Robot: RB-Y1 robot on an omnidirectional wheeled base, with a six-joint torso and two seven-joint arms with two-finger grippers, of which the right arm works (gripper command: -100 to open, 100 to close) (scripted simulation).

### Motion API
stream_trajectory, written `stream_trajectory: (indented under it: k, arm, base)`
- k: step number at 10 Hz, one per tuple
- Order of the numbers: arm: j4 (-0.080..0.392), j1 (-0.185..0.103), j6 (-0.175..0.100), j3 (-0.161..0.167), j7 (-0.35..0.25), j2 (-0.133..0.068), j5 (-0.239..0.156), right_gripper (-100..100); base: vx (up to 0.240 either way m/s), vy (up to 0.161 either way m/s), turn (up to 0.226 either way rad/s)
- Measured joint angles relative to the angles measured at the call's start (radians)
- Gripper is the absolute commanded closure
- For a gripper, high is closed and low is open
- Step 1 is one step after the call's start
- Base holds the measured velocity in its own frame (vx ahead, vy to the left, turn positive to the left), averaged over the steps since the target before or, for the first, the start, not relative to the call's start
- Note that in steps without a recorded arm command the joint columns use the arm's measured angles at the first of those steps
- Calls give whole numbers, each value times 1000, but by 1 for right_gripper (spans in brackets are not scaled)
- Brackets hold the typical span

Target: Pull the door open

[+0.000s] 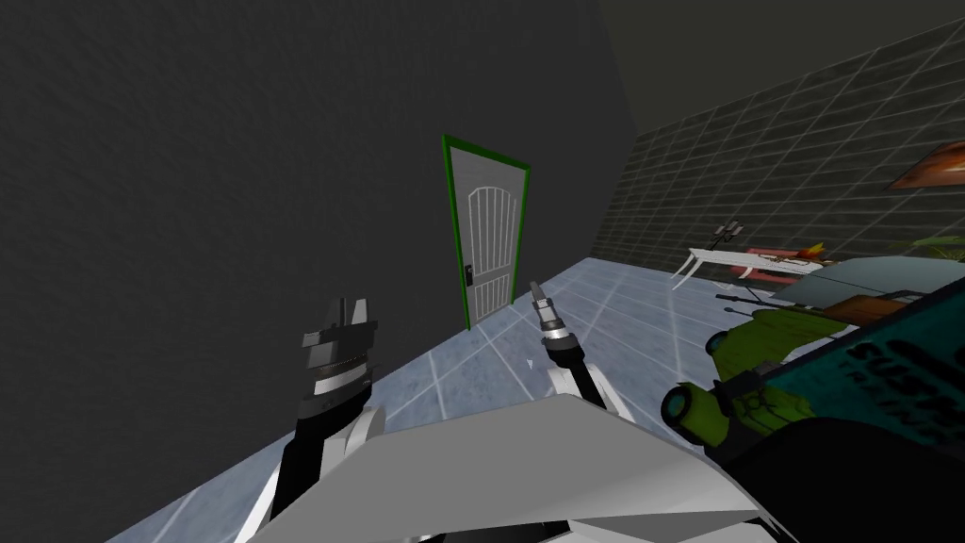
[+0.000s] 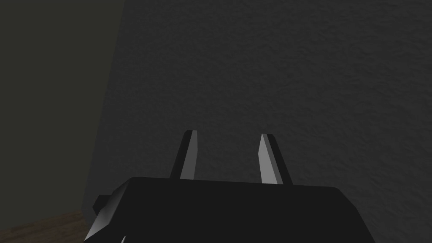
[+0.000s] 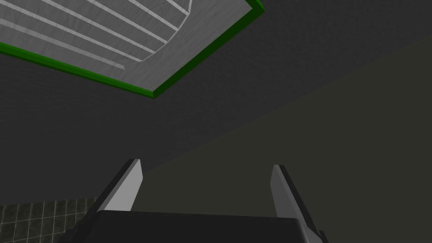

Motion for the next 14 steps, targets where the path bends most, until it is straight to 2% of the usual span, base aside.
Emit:
stream_trajectory:
  k: [8, 11, 12, 14]
  arm:
    - [147, -66, -19, -5, 53, -20, 115, -100]
    - [221, -104, -27, -11, 75, -31, 168, -100]
    - [237, -107, -31, -7, 85, -29, 185, -100]
    - [285, -134, -33, -4, 106, -29, 225, -100]
  base:
    - [105, 17, -2]
    - [126, 18, -2]
    - [118, 10, -3]
    - [137, 15, -1]
